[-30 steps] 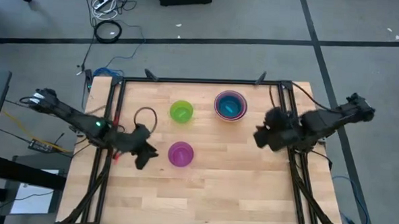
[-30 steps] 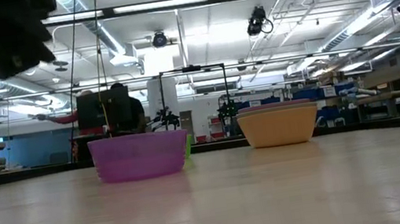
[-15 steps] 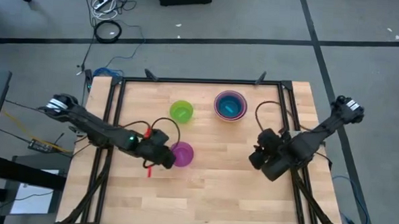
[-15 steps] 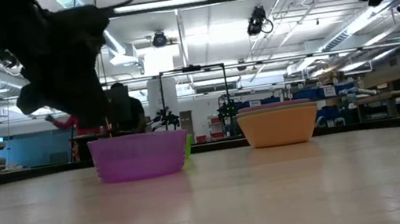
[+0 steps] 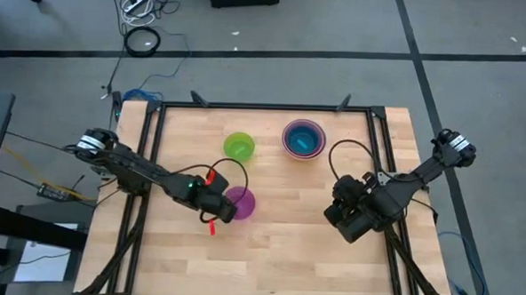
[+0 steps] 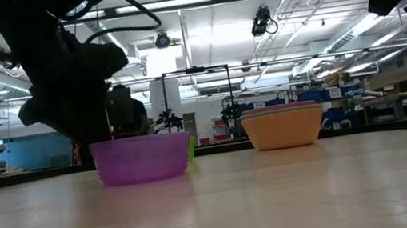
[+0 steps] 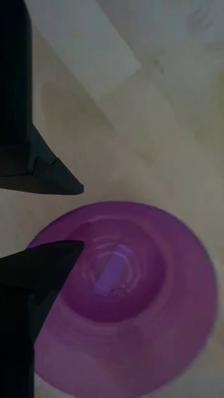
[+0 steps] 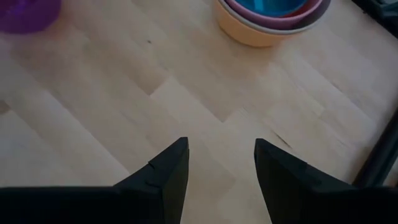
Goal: Nest bowls inside each other
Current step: Stack the purple bowl on the blue bowl
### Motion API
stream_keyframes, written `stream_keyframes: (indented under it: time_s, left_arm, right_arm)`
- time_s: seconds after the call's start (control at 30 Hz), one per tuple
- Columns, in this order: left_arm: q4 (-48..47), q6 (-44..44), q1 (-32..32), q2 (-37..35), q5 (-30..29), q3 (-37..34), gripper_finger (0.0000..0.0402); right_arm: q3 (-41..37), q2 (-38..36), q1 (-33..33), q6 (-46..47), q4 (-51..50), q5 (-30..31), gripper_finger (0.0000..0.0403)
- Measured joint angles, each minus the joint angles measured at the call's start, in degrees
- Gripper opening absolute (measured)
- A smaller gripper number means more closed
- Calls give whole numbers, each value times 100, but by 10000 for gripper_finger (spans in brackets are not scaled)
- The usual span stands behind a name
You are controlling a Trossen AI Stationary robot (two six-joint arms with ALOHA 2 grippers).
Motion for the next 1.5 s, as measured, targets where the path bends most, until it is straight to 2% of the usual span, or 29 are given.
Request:
stream_keyframes:
  time_s: [0.2,0.27,0.37,0.47,0.67,0.83,0.9,1.0,1.13,1.23,1.33,1.5]
  left_arm:
    - [284,283,34,255,52,0,131]
    - [521,521,97,260,66,-2,104]
    - [1074,1101,193,111,-47,-2,27]
    - [1389,1609,346,-50,-199,123,10]
    - [1639,3150,907,-123,-244,1108,5]
    - [2101,4946,1866,-27,-843,2128,3]
    - [2259,5235,2373,135,-486,2442,3]
    - [2214,5200,3101,499,716,2804,2]
    - [2229,4982,3603,1303,1678,3266,2]
    - [2265,4966,3638,1894,1939,3735,3]
    - [2309,4981,3641,2394,1921,4213,5]
    - [1715,5056,3718,3029,1687,4851,8]
  right_arm:
    - [0,0,-11,-36,10,31,169]
    - [0,0,-11,-41,12,40,168]
    - [0,0,-11,-55,12,41,167]
    - [0,0,-11,-55,8,45,167]
    - [0,2,-11,-55,-16,141,166]
    - [0,2,-11,13,-6,252,166]
    - [0,2,22,83,-6,256,166]
    - [0,2,48,98,-5,262,166]
    - [2,0,44,103,-20,264,166]
    - [2,1,45,106,-15,257,166]
    - [2,0,46,114,-8,238,166]
    - [2,2,46,116,38,193,166]
